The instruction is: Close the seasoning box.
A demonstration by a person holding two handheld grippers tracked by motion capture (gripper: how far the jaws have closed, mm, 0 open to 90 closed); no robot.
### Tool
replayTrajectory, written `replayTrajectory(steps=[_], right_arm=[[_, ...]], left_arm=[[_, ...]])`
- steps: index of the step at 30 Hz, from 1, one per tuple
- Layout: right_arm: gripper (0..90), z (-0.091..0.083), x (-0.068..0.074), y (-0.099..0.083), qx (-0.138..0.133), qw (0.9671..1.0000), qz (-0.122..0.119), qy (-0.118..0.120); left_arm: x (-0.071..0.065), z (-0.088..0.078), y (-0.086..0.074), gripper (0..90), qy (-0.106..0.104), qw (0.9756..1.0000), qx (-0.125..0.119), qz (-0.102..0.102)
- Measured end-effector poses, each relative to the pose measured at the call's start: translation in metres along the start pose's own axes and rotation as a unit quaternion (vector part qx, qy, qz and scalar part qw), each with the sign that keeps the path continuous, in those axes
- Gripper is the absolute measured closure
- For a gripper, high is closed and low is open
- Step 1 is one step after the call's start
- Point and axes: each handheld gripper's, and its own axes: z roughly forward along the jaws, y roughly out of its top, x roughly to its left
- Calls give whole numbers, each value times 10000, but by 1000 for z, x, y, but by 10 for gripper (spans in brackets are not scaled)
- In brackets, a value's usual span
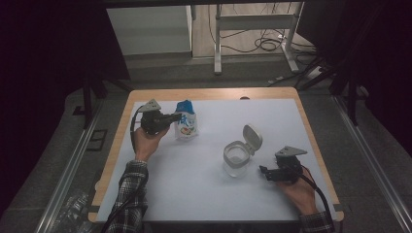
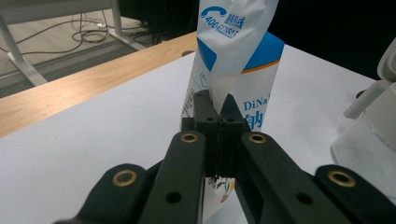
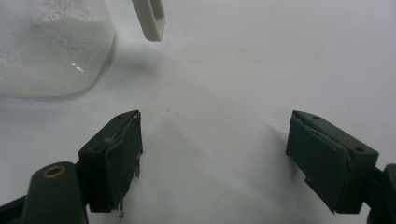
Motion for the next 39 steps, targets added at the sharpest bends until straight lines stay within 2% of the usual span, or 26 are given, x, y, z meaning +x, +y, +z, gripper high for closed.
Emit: replayTrajectory(steps=[10, 17, 23, 32, 39], right_arm=[[193, 0, 0, 0, -3, 10000, -2, 14], [249, -2, 1, 0, -78, 10000, -62, -8], [271, -6, 1, -2, -152, 9999, -70, 13], [302, -16, 7, -5, -186, 9994, -84, 270], [302, -24, 14, -7, -212, 9994, -161, 204]], left_arm=[[-13, -2, 4, 900, 80, 9999, 30, 134], [-23, -8, 9, 900, 128, 9996, 65, 228], [-29, -17, 11, 900, 50, 9997, 38, 228], [-46, -29, 17, 900, -62, 9992, 175, 351], [-60, -35, 21, 900, -161, 9989, 235, 385]])
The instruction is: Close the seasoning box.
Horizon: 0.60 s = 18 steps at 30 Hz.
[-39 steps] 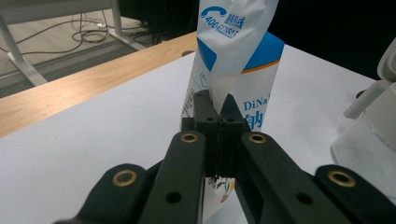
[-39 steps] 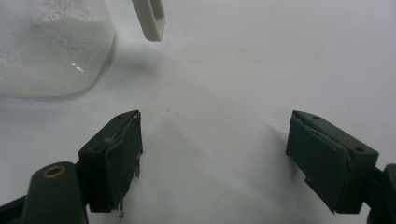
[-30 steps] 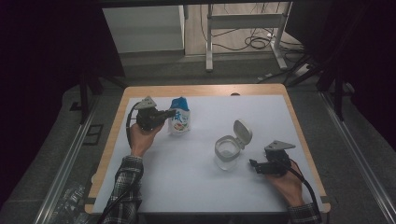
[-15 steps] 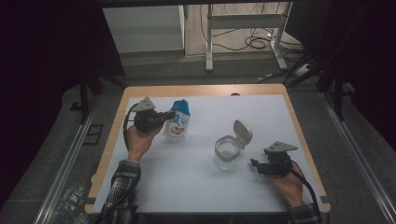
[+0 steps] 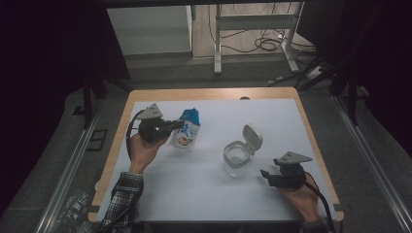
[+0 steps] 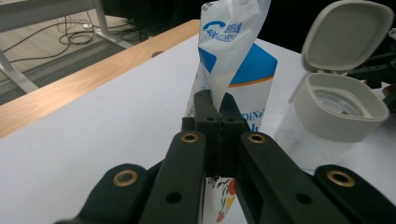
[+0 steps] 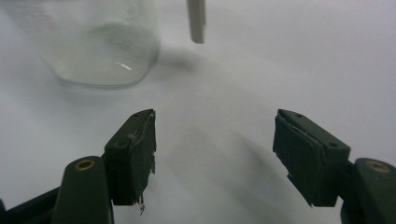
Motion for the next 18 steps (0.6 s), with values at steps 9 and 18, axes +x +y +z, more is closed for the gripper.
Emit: replayTrajectory(steps=[9, 18], right_arm=[[323, -12, 18, -1, -65, 9992, -53, 389], [355, -15, 39, 0, -84, 9971, -194, 735]], left_arm=[[-26, -8, 2, 900, -154, 9999, -64, -11], [-49, -15, 2, 900, -280, 9995, -112, -43]])
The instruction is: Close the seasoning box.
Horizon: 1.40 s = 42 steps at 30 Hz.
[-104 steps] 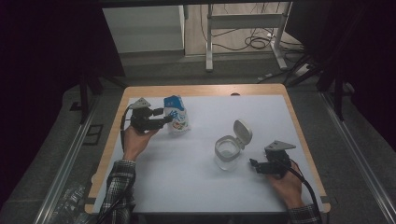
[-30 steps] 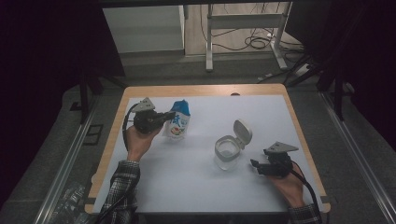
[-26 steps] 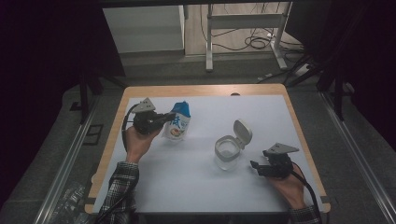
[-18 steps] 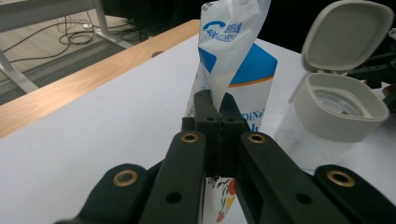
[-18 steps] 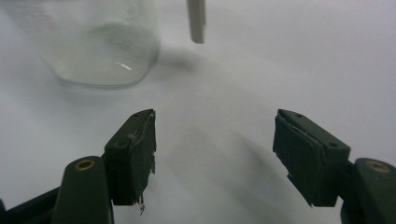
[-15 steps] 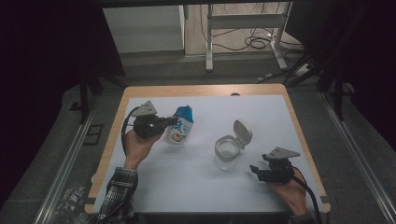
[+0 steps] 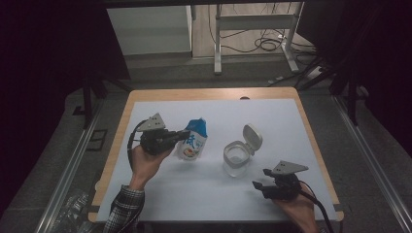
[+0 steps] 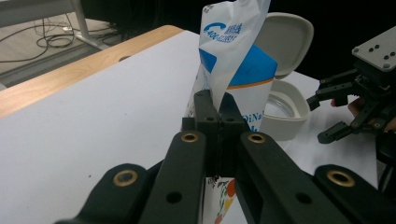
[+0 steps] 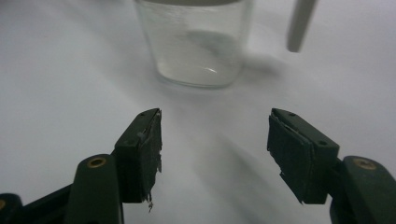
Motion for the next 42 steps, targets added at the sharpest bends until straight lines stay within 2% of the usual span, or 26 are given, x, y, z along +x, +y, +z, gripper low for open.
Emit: replayTrajectory(steps=[2, 7, 10, 15, 18, 24, 25, 29, 32, 33, 39, 40, 42], right_arm=[[355, 1, 9, 2, -19, 9999, -43, 102], [355, 5, 19, 4, -35, 9997, -132, 205], [362, 11, 27, 7, -34, 9994, -217, 277], [388, 21, 41, 12, -97, 9985, -323, 440], [397, 24, 44, 13, -120, 9980, -342, 517], [434, 33, 56, 19, -156, 9968, -393, 678], [453, 37, 61, 21, -193, 9959, -505, 720], [468, 44, 68, 26, -273, 9946, -648, 765], [470, 47, 70, 29, -331, 9940, -634, 828], [472, 50, 75, 33, -323, 9936, -570, 920], [472, 59, 84, 40, -333, 9938, -656, 839], [472, 62, 85, 42, -367, 9938, -727, 762], [472, 68, 91, 46, -357, 9945, -721, 670]], left_arm=[[-5, -1, 0, 900, -29, 10000, 19, 6], [-15, -3, 1, 900, -48, 10000, 60, 48], [-21, -4, 1, 900, 2, 9999, 69, 117], [-30, -4, 1, 900, -19, 9999, 94, 118], [-33, -5, 1, 900, -51, 9999, 82, 105], [-44, -6, 5, 900, -134, 9996, 53, 252], [-45, -6, 6, 900, -155, 9995, 65, 250], [-51, -5, 11, 900, -220, 9993, 132, 266], [-56, -5, 14, 900, -198, 9992, 187, 278], [-57, -6, 16, 900, -236, 9992, 175, 257], [-60, -7, 20, 900, -322, 9992, 150, 173], [-61, -7, 21, 900, -322, 9992, 161, 170], [-63, -7, 23, 900, -327, 9992, 176, 177]])
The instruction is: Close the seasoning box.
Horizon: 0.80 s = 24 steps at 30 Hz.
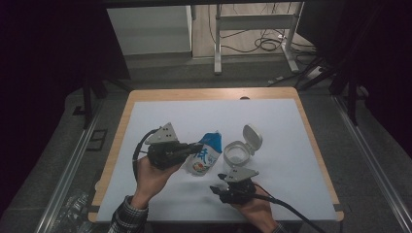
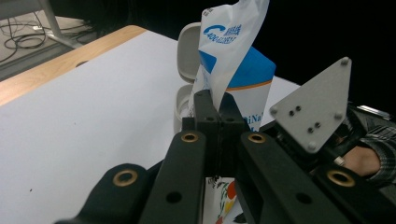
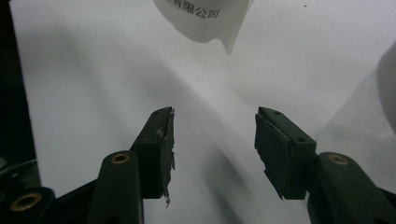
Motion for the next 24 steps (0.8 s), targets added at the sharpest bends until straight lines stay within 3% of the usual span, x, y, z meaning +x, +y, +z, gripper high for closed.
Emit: replayTrajectory(steps=[6, 14, 15, 20, 24], right_arm=[[497, 10, 3, 6, -207, 9997, 56, -74], [511, 20, 12, 11, -260, 9986, -61, -446], [511, 22, 14, 13, -313, 9979, -116, -561], [530, 24, 16, 16, -469, 9964, -172, -687], [556, 23, 15, 18, -701, 9929, -275, -917]], left_arm=[[-4, -2, 7, 900, -31, 10000, -1, 36], [-8, -5, 16, 900, -86, 10000, -25, -5], [-9, -5, 17, 900, -90, 10000, -33, -2], [-10, -5, 20, 900, -160, 9999, -53, 3], [-11, -5, 22, 900, -214, 9997, -53, -51]])
